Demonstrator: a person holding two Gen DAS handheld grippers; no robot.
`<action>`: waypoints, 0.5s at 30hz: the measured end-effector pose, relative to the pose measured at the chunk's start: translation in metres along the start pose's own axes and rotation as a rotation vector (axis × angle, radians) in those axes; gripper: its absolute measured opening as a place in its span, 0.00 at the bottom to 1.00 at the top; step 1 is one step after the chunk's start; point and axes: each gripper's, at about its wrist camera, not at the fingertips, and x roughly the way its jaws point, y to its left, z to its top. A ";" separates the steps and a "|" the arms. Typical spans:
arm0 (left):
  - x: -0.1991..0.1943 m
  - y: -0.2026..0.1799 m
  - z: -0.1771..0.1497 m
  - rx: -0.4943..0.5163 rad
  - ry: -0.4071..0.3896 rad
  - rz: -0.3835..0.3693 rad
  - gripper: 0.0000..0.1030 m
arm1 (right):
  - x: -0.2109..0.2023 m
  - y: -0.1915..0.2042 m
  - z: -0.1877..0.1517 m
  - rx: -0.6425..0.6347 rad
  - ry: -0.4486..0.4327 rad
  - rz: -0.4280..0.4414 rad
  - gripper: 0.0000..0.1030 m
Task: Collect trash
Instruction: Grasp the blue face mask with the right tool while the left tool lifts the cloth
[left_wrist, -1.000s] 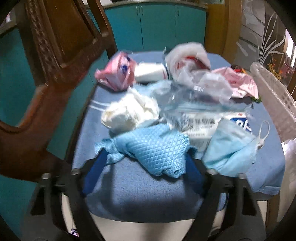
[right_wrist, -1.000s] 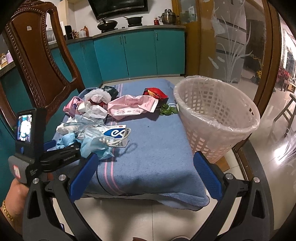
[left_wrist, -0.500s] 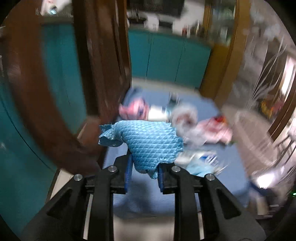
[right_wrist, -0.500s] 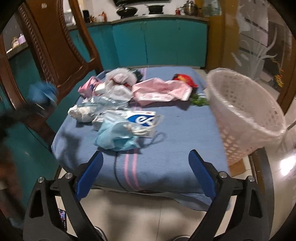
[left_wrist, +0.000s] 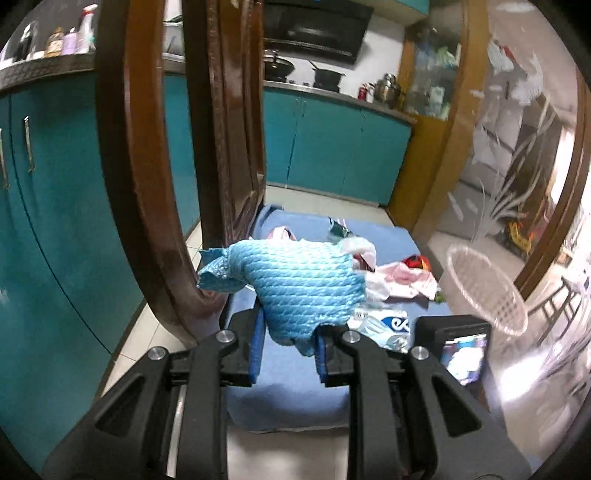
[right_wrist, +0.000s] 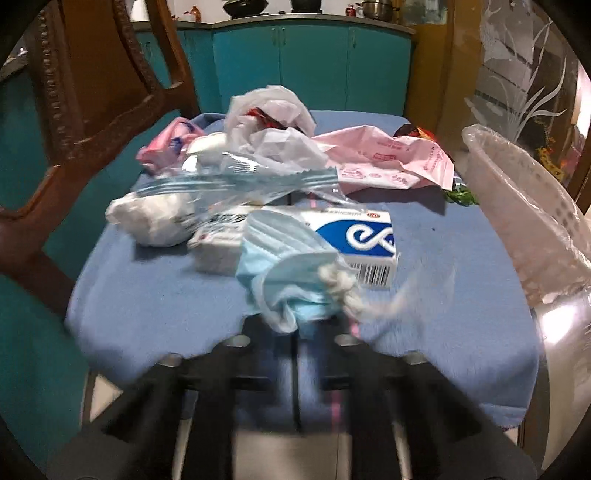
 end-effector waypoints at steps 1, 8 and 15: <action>0.000 -0.002 0.000 0.013 0.001 -0.001 0.22 | -0.017 -0.004 -0.001 0.002 -0.030 0.030 0.10; -0.008 -0.005 -0.004 0.044 -0.013 -0.037 0.22 | -0.103 -0.028 0.005 -0.065 -0.246 0.120 0.10; 0.009 -0.015 -0.014 0.070 0.063 -0.061 0.22 | -0.123 -0.044 0.016 -0.056 -0.256 0.096 0.10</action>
